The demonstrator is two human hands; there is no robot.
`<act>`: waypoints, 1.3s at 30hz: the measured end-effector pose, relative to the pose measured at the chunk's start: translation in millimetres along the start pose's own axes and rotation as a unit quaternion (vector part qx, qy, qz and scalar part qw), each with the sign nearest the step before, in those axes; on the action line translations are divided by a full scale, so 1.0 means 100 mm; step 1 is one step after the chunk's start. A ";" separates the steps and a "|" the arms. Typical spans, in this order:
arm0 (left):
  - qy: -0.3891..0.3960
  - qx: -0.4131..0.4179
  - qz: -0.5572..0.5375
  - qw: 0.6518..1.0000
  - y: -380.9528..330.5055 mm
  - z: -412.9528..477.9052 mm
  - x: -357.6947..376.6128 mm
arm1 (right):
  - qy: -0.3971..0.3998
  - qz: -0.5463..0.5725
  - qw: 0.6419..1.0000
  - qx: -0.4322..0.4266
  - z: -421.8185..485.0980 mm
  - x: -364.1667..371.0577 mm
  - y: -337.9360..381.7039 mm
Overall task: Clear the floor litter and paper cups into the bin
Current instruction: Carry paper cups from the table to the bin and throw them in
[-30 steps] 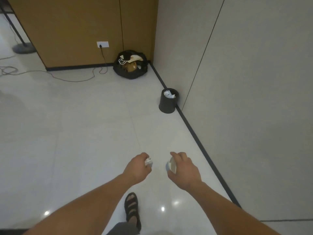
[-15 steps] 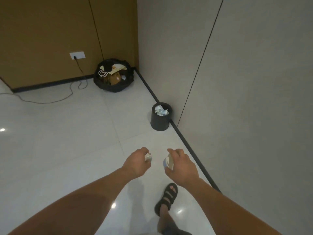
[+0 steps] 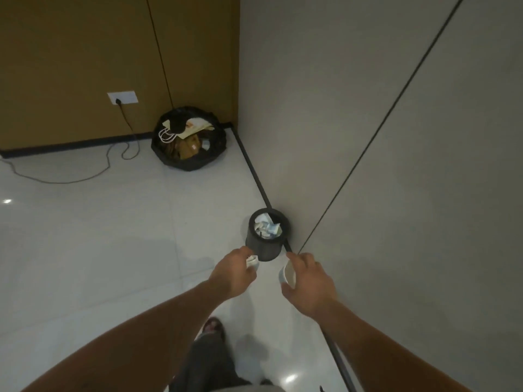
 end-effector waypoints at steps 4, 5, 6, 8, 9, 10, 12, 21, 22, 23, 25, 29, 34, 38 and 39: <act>0.026 -0.004 -0.004 1.000 0.05 1.01 -0.07 | 0.012 0.001 1.000 0.024 0.88 -0.10 -0.22; 0.038 0.001 0.000 0.999 0.07 1.28 -0.08 | 0.013 0.004 0.999 0.030 1.12 -0.10 -0.26; 0.050 0.004 0.001 0.999 0.10 1.55 -0.08 | 0.017 0.009 0.999 0.037 1.36 -0.09 -0.31; 0.069 -0.005 -0.006 0.998 0.20 2.08 -0.10 | 0.026 0.030 0.998 0.058 1.84 -0.05 -0.41; 0.078 -0.013 -0.011 0.997 0.28 2.31 -0.09 | 0.031 0.037 0.997 0.066 2.07 -0.01 -0.46; 0.089 -0.016 -0.014 0.996 0.35 2.54 -0.07 | 0.034 0.040 0.996 0.073 2.31 0.04 -0.51; 0.100 -0.030 -0.031 0.994 0.52 2.98 0.01 | 0.033 0.041 0.996 0.075 2.80 0.19 -0.63; 0.084 -0.032 -0.054 0.994 1.45 5.06 1.22 | 0.025 0.039 0.996 0.076 5.03 1.77 -1.50; 0.088 -0.024 -0.050 0.995 1.54 5.26 1.42 | 0.018 0.031 0.997 0.067 5.24 1.98 -1.60; 0.097 -0.017 -0.041 0.994 1.62 5.42 1.60 | 0.015 0.019 0.998 0.058 5.43 2.18 -1.69; 0.106 -0.001 -0.003 0.994 1.84 5.70 1.96 | 0.014 -0.008 0.999 0.042 5.74 2.54 -1.84; 0.135 0.042 0.169 0.975 2.32 5.92 2.62 | -0.009 -0.043 0.998 0.035 5.99 3.11 -2.12; 0.072 0.111 0.269 0.954 2.51 5.89 2.95 | -0.060 -0.059 0.996 0.036 5.89 3.48 -2.20; 0.056 0.110 0.249 0.960 2.49 5.88 2.95 | -0.063 -0.042 0.997 0.035 5.88 3.50 -2.20; 0.061 0.105 0.247 0.961 2.47 5.88 2.94 | -0.057 -0.035 0.997 0.033 5.87 3.49 -2.21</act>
Point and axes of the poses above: each hand's wrist, its own z-axis towards the middle knuckle, its own x-axis out of the palm, y = z × x, the point moved 6 cm from there along z, towards the middle knuckle, and after that the axes turned 5 degrees about y, right-handed, at the moved point
